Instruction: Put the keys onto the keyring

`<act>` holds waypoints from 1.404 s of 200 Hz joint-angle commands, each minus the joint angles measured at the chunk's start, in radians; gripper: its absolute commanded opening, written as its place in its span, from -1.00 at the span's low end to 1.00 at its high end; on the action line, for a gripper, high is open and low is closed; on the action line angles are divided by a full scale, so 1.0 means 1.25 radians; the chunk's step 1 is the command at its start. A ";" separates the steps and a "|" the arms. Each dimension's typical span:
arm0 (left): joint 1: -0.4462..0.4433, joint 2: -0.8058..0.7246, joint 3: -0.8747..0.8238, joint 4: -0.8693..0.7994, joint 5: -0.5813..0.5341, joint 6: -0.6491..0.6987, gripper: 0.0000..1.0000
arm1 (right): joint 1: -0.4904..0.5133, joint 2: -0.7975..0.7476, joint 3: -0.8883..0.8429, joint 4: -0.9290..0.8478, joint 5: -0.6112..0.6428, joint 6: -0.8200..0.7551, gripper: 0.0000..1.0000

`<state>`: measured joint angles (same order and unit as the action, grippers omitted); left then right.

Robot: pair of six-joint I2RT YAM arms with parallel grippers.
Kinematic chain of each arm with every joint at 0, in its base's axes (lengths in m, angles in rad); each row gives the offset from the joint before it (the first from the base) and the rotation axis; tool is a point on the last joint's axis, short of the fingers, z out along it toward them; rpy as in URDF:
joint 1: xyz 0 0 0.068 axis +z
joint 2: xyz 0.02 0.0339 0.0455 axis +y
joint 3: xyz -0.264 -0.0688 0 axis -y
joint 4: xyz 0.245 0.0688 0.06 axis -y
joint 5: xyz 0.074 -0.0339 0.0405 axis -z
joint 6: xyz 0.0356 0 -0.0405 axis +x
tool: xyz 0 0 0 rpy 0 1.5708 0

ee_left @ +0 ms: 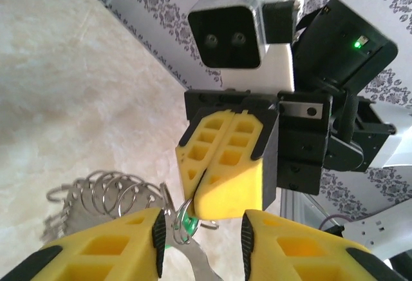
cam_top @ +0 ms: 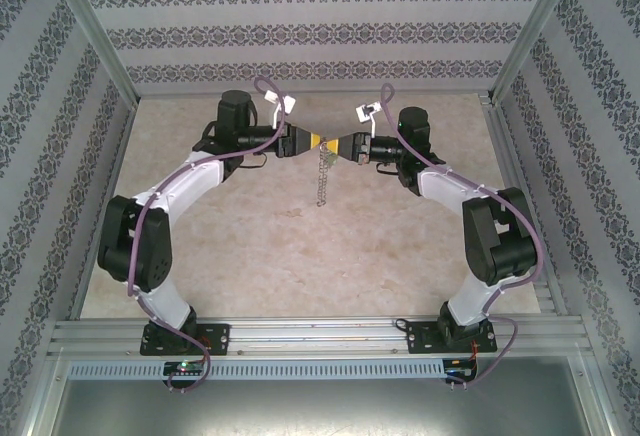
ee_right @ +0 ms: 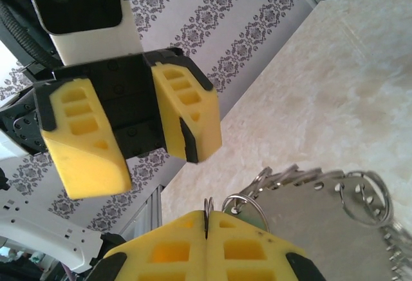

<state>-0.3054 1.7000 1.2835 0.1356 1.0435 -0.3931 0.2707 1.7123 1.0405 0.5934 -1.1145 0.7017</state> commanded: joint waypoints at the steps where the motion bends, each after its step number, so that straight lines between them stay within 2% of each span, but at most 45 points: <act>1: 0.001 0.007 0.024 -0.029 0.035 0.024 -0.28 | 0.004 0.001 0.027 0.026 -0.028 -0.019 -1.00; 155: -0.027 0.034 0.026 -0.019 0.062 0.022 -0.38 | 0.022 0.018 0.045 0.036 -0.014 -0.008 -1.00; 211: -0.029 0.032 0.026 -0.026 0.021 0.033 -0.24 | 0.017 0.011 0.036 0.038 -0.017 -0.010 -1.00; 281: -0.028 0.028 0.026 -0.009 0.002 0.024 -0.23 | 0.014 0.010 0.026 0.046 -0.019 -0.010 -1.00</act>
<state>-0.3264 1.7267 1.2877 0.1146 1.0573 -0.3767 0.2840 1.7290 1.0584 0.5938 -1.1156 0.7029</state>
